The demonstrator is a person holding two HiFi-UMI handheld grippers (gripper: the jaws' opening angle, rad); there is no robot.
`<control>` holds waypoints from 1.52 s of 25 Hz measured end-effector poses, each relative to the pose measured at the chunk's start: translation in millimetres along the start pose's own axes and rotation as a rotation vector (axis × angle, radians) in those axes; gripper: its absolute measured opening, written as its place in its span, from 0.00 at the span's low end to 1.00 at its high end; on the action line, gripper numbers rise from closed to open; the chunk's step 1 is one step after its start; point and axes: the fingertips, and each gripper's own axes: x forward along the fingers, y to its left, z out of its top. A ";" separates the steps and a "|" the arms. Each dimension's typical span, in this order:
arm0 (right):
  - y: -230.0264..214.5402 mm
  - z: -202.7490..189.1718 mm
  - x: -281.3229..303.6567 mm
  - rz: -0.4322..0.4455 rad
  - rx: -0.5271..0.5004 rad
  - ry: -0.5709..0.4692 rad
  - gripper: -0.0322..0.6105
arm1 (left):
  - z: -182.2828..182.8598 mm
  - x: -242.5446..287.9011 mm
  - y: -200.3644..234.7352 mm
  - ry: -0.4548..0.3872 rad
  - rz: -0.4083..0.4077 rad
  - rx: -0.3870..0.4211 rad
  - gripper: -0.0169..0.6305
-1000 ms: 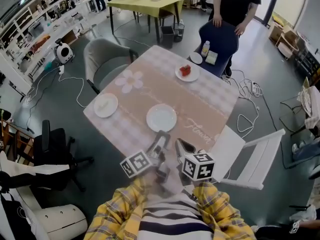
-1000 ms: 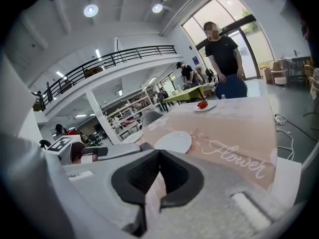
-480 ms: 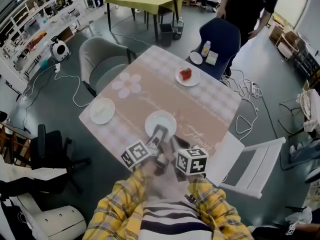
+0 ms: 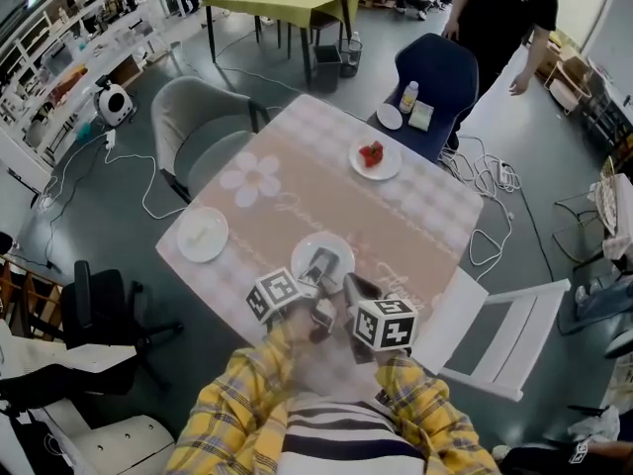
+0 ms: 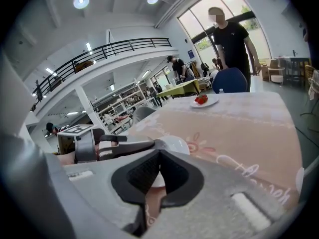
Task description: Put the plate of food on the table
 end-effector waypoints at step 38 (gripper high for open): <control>-0.8 -14.7 -1.6 0.000 0.049 0.001 0.05 | 7.3 -21.7 -5.3 -0.012 0.111 0.363 0.25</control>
